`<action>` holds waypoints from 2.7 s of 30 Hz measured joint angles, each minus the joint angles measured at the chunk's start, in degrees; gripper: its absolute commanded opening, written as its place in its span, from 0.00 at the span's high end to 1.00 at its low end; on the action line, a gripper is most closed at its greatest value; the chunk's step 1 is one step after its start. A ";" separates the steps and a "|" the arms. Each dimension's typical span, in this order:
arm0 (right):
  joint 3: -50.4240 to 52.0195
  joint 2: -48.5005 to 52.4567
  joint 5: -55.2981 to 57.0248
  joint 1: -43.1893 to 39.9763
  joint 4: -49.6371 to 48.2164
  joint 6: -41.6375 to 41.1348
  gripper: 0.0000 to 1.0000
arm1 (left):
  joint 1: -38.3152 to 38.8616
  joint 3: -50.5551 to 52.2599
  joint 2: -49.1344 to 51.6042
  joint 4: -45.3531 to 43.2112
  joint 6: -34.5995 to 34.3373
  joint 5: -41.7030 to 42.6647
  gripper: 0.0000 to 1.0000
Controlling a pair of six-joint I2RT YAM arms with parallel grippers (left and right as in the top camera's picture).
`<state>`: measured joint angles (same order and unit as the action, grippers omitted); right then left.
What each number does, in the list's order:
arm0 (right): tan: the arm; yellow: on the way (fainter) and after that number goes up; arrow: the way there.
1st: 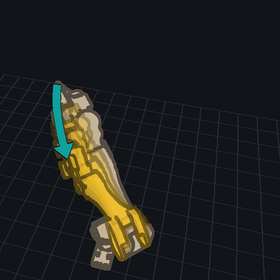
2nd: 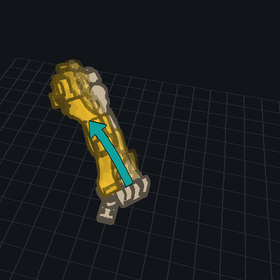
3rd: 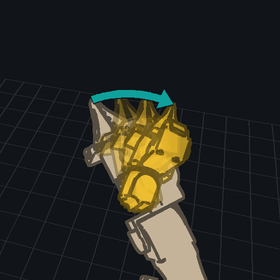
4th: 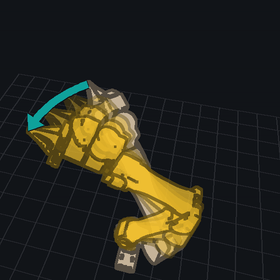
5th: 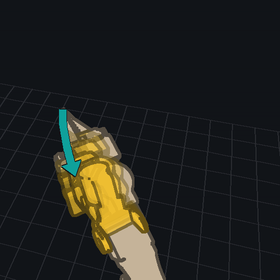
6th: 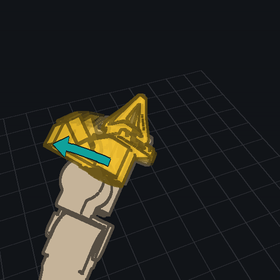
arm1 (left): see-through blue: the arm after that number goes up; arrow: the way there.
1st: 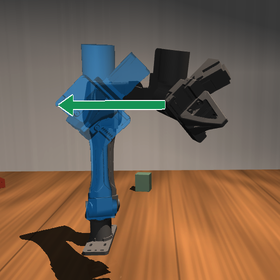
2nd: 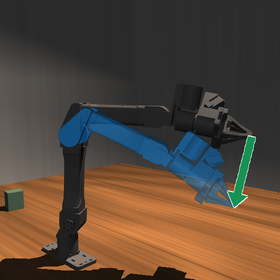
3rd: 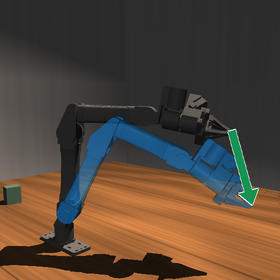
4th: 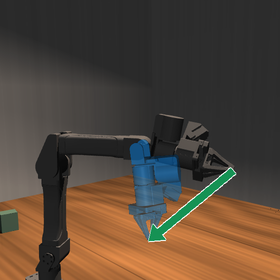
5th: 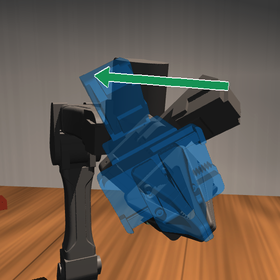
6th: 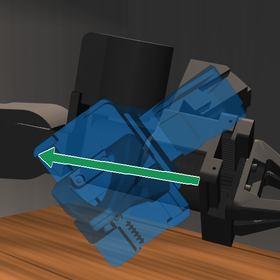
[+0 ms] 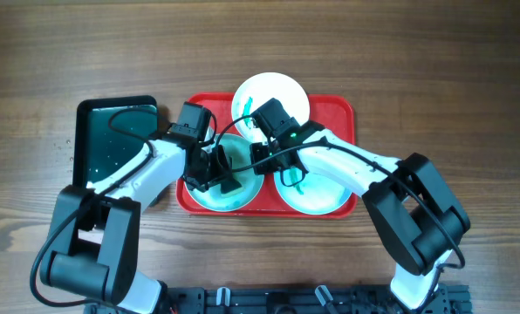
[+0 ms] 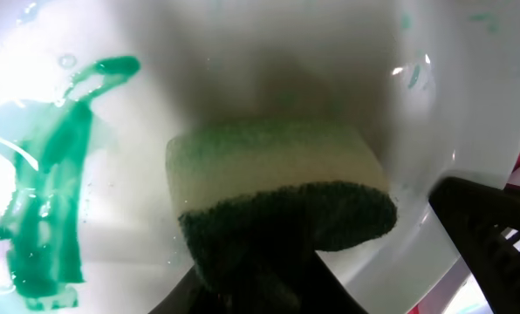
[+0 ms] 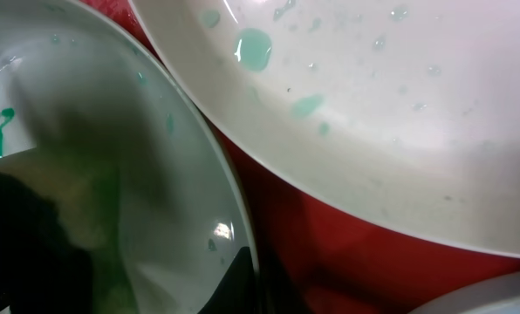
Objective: Clean dirty plates on tray and stack at the side
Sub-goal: 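Scrub the lower-left plate with the sponge in the left gripper, then lift the sponge back to the black tray with the left gripper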
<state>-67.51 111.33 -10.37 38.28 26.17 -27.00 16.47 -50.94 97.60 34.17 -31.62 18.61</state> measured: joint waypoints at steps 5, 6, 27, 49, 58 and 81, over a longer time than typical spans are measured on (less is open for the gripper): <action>0.00 0.00 0.00 0.00 0.00 0.00 0.95 | -0.04 -0.09 -0.46 1.38 -0.37 -7.56 0.96; 0.00 0.00 0.00 0.00 0.00 0.00 0.95 | -0.31 -0.24 -0.55 1.75 -0.39 -8.92 0.96; 0.00 0.00 0.17 0.20 -0.76 -0.02 0.95 | 0.28 -1.66 -1.51 -0.61 -0.39 -5.42 0.96; 0.00 0.00 0.17 0.20 -0.33 0.00 0.95 | 2.38 -2.08 1.64 -5.90 -0.42 -18.36 0.92; 0.00 0.00 0.09 0.31 -0.35 0.00 0.94 | 3.02 -3.50 1.33 3.65 1.36 -28.55 0.96; 0.00 0.00 0.22 0.26 -0.57 0.00 0.94 | 3.32 -2.27 0.81 1.68 1.27 -15.43 0.96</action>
<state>-67.51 111.33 -10.15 38.54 25.61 -27.00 19.79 -53.21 98.41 35.86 -30.35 3.18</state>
